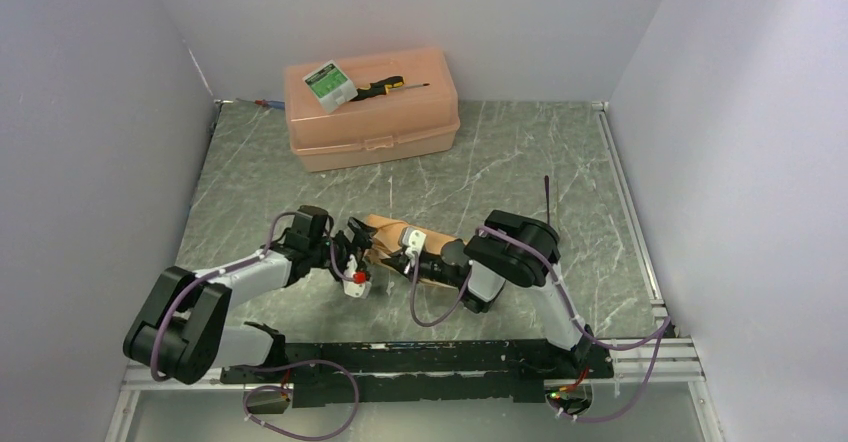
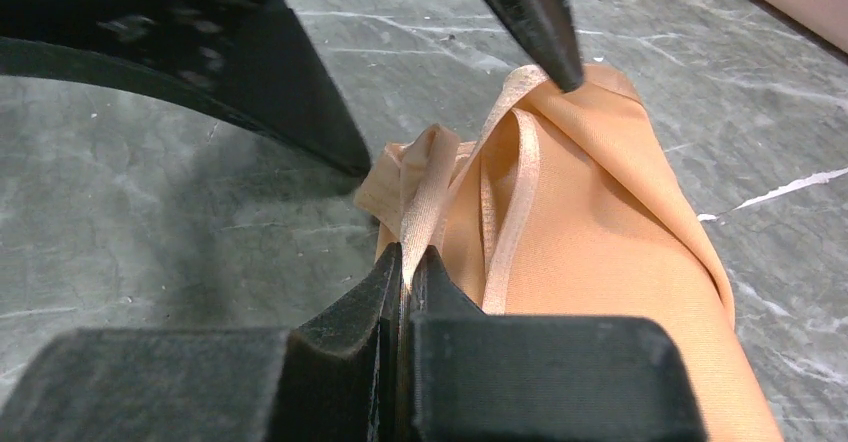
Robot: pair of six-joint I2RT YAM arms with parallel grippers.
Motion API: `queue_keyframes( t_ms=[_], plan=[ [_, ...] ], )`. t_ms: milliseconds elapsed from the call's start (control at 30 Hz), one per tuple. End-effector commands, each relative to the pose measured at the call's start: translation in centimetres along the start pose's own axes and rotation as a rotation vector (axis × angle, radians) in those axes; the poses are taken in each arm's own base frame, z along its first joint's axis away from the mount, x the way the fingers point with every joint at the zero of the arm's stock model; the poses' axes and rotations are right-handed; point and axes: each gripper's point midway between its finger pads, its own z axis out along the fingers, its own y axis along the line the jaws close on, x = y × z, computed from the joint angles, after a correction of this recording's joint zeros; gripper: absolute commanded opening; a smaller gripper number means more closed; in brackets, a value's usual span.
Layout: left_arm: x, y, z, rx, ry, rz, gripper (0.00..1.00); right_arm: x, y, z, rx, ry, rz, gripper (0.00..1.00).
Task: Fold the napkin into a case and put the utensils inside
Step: Pick up the top corner of the smaller rectangle folded napkin from the center of the board.
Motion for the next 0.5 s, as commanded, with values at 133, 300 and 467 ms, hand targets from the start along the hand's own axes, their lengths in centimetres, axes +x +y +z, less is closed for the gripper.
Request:
queue_keyframes(
  t_ms=[133, 300, 467],
  plan=[
    [0.8, 2.1, 1.0, -0.066, 0.02, 0.062, 0.95, -3.2, -0.2, 0.0, -0.018, -0.145, 0.01, 0.0],
    [-1.0, 1.7, 1.1, -0.009, -0.045, 0.041, 0.88, -3.3, -0.3, 0.1, -0.017, -0.148, 0.011, 0.0],
    [-1.8, 1.1, 1.0, 0.049, -0.055, -0.037, 0.68, -3.5, -0.3, 0.2, -0.02, -0.154, 0.017, 0.0]
  ],
)
